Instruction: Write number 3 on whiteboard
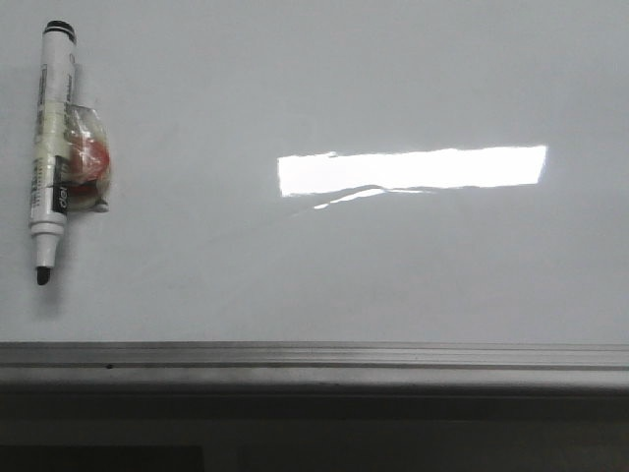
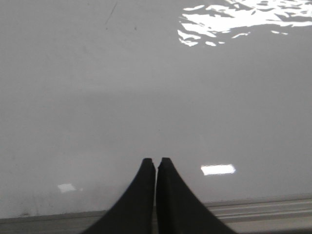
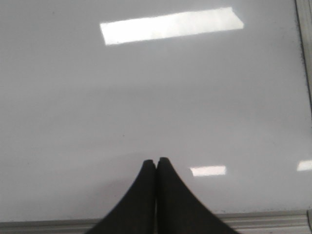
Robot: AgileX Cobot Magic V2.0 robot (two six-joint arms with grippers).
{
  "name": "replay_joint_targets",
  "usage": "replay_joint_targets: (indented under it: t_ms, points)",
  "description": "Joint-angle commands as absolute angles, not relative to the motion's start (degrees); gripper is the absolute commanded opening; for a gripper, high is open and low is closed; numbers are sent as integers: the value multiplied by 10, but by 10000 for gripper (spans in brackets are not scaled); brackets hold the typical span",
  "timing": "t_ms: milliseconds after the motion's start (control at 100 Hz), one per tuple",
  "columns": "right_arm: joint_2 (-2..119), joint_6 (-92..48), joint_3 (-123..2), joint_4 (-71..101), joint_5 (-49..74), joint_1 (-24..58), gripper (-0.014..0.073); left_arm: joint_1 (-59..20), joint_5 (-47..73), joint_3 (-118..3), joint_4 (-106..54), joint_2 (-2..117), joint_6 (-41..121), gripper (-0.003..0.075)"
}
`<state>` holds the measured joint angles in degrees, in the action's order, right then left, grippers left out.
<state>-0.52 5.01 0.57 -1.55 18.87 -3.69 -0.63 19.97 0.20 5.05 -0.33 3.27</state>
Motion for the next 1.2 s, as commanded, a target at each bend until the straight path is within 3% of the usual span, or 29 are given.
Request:
replay_joint_targets:
  t_ms: [0,799,1189]
  points:
    - [-14,47,20,-23,179,-41,-51,-5,172,22,45,-18,27,-20]
    - [-14,47,20,-23,177,-41,-51,-5,172,22,47,-18,27,-20]
    - [-14,47,20,-37,78,-41,-51,-5,116,22,195,-18,27,-20]
